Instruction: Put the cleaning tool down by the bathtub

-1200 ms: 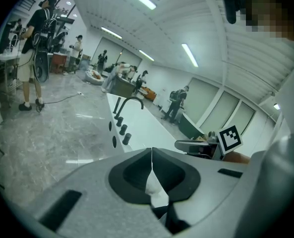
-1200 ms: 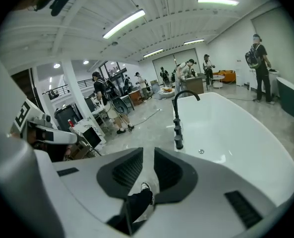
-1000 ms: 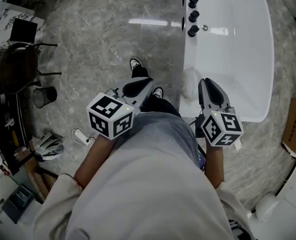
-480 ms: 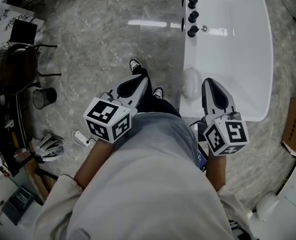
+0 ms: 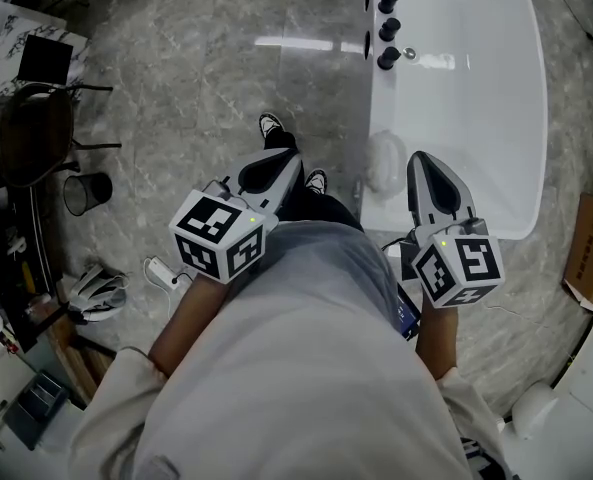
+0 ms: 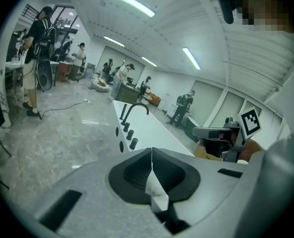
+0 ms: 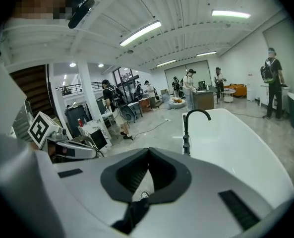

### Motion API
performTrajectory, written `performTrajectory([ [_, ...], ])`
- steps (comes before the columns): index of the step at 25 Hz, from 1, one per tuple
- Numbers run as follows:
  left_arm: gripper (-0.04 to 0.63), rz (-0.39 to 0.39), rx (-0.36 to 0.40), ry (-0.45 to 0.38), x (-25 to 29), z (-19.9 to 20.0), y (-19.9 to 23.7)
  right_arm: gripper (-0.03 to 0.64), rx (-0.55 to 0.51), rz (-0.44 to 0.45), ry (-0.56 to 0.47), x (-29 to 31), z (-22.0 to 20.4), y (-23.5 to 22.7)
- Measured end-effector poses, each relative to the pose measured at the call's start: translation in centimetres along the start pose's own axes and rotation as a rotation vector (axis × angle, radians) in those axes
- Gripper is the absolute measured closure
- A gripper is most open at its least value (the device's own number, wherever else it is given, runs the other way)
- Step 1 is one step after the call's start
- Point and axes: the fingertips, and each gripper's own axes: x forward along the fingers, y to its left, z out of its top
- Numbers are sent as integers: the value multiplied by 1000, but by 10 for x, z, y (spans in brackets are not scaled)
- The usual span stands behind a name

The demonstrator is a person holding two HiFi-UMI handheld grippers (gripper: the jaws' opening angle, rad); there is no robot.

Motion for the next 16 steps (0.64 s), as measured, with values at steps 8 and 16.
performTrajectory([
  [8,586,-5,-3,6,-3,-1,5,606,-2,11,19,6,-3,7],
  [16,586,-15,-6,11,1,-4,5,606,0,17,39,9,-11,6],
])
